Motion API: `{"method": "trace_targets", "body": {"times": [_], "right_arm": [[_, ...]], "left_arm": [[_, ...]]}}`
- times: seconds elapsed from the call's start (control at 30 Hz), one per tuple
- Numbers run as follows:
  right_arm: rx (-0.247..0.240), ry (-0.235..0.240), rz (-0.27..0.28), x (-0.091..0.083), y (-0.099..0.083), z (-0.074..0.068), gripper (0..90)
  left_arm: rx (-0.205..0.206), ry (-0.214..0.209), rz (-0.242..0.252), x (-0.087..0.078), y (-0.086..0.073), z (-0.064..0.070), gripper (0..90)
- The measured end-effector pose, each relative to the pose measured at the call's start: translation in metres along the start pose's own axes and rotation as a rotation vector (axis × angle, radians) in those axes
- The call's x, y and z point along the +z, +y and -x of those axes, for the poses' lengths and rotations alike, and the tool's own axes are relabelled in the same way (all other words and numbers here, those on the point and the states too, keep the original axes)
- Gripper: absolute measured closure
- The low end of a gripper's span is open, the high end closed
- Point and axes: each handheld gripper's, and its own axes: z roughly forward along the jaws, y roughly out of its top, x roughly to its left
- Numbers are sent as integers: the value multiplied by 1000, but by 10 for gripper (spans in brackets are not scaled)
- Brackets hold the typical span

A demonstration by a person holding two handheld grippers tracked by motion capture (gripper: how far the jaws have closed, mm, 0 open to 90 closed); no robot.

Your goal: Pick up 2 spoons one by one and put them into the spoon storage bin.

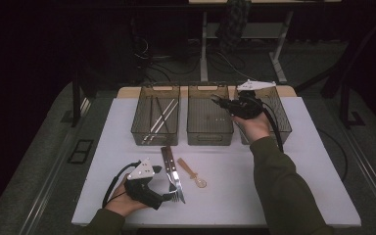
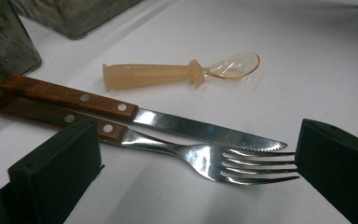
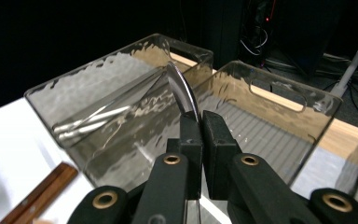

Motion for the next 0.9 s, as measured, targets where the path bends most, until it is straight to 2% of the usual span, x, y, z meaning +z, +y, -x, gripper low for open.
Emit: {"method": "trace_targets", "body": {"times": [0.3,0.53,0.73,0.83,0.9], "right_arm": [[-3,9,10,27,22,-6,866],[4,21,28,46,32,-10,866],[19,12,22,60,29,-6,866],[31,12,-2,65,23,-3,866],[27,-5,-27,68,18,0,866]], "left_arm": [[1,-4,13,-3,1,1,0],[7,-4,17,-4,1,3,0],[8,-6,23,-5,1,3,0],[11,-7,18,-5,1,3,0],[9,-7,18,-5,1,3,0]]}}
